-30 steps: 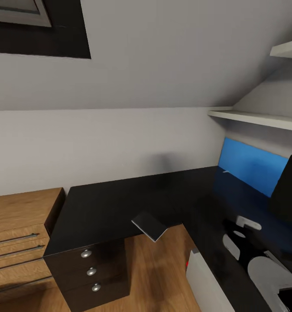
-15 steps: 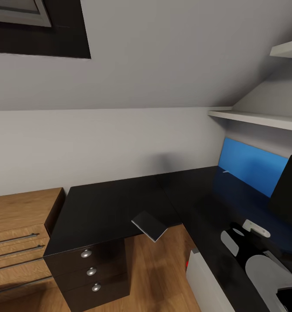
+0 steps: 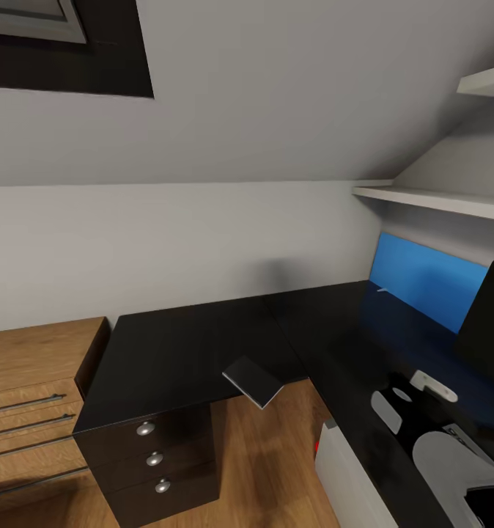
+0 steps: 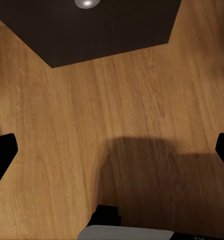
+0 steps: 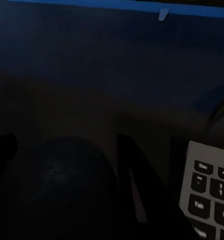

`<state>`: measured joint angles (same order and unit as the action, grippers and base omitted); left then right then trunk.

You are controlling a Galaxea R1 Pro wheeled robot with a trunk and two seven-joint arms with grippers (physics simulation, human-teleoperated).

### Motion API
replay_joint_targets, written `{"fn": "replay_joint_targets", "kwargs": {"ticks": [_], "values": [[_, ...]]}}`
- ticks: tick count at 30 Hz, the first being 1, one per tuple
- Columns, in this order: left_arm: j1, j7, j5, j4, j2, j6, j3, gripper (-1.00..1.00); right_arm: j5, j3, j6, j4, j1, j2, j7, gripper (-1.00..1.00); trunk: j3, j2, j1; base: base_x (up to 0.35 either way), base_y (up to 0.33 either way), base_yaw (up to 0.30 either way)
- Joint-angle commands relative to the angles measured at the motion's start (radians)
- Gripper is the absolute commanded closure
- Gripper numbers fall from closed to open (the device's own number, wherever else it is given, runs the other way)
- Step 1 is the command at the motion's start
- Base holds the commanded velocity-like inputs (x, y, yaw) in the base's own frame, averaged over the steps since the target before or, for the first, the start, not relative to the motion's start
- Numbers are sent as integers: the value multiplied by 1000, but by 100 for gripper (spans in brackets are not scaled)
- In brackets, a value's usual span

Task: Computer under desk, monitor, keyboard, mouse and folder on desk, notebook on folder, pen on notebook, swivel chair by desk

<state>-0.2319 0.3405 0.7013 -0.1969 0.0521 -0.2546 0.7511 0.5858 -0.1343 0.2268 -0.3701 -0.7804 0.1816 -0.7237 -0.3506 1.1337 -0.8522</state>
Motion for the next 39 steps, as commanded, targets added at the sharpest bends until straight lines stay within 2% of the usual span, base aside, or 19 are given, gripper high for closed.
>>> {"fn": "replay_joint_targets", "kwargs": {"ticks": [1,10,17,18,20,22,24,26,29,30,32,33,34,37,39], "values": [[-1,6,7,0,1,-3,9,-100,11,-8,10,0,-1,2,-3,100,-4,8,-4,0,0,0],[-1,9,9,-1,3,-3,8,-100,7,-8,17,5,-2,19,4,100,-33,71,-38,0,0,0],[-1,9,8,-2,3,-5,8,-100,13,-8,14,5,-7,56,4,100,-55,120,-65,0,0,0],[-1,10,9,-10,2,-22,4,-100,14,-8,14,4,-7,61,4,100,-58,127,-69,0,0,0],[-1,8,9,-34,2,-64,-18,-100,15,-7,14,4,-8,67,4,100,-64,141,-77,0,0,0],[-1,4,7,-64,1,-90,-67,-100,15,-8,14,4,-8,73,4,100,-70,155,-84,0,0,0],[0,2,7,-109,-5,-97,-95,-100,15,-8,14,3,-8,73,4,100,-76,169,-92,0,0,0],[0,1,8,-184,-30,-97,-107,-100,16,-9,14,4,-8,73,4,100,-83,183,-100,0,0,0],[1,2,7,-252,-47,-97,-111,-100,15,-10,14,3,-8,73,4,100,-92,204,-111,0,0,0],[15,2,8,-357,-85,-89,-110,-100,13,-10,14,3,-8,71,3,100,-95,211,-115,0,0,0],[57,4,9,-478,-130,-34,-110,-100,12,-11,14,3,-8,70,3,100,-102,225,-123,0,0,0],[89,7,9,-562,-159,38,-111,-100,11,-11,14,3,-8,70,4,100,-105,232,-127,0,0,0],[107,14,9,-608,-176,75,-111,-100,12,-11,14,3,-8,69,4,100,-108,239,-130,0,0,0],[132,34,9,-678,-204,121,-111,-100,15,-11,14,3,-8,69,4,100,-117,260,-142,0,0,0],[142,43,9,-701,-213,135,-111,-100,16,-12,14,3,-8,69,4,100,-123,274,-150,0,0,0]]}}
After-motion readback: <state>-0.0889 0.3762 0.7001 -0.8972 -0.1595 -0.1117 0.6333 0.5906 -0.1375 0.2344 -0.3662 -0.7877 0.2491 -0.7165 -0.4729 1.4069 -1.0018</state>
